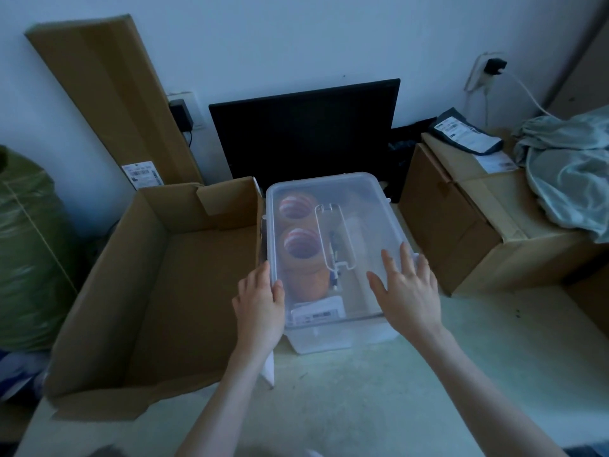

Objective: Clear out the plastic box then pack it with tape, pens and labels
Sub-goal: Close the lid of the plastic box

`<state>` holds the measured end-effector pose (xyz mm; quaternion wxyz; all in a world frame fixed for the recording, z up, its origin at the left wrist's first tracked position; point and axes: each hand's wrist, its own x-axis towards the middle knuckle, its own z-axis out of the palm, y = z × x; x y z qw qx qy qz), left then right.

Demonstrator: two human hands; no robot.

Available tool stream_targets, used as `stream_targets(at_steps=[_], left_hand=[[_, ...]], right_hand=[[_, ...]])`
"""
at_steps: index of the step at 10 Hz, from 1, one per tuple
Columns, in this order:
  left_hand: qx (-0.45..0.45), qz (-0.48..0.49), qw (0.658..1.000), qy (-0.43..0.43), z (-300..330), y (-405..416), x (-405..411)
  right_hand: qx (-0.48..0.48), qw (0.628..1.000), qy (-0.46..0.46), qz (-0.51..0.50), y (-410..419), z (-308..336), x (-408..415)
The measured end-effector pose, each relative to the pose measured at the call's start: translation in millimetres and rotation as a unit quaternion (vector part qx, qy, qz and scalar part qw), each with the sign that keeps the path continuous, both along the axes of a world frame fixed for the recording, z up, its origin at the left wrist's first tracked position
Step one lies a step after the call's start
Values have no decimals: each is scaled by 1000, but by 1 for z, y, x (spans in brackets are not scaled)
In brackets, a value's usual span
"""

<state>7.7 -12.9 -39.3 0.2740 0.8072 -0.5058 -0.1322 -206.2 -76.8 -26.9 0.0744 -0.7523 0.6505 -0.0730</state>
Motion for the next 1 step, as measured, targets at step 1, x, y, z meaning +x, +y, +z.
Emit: stream_targets(at_steps=[1], left_hand=[[11, -9, 1000, 23, 6, -2, 8]], right_hand=[[-13, 1000, 3, 5, 1, -1, 1]])
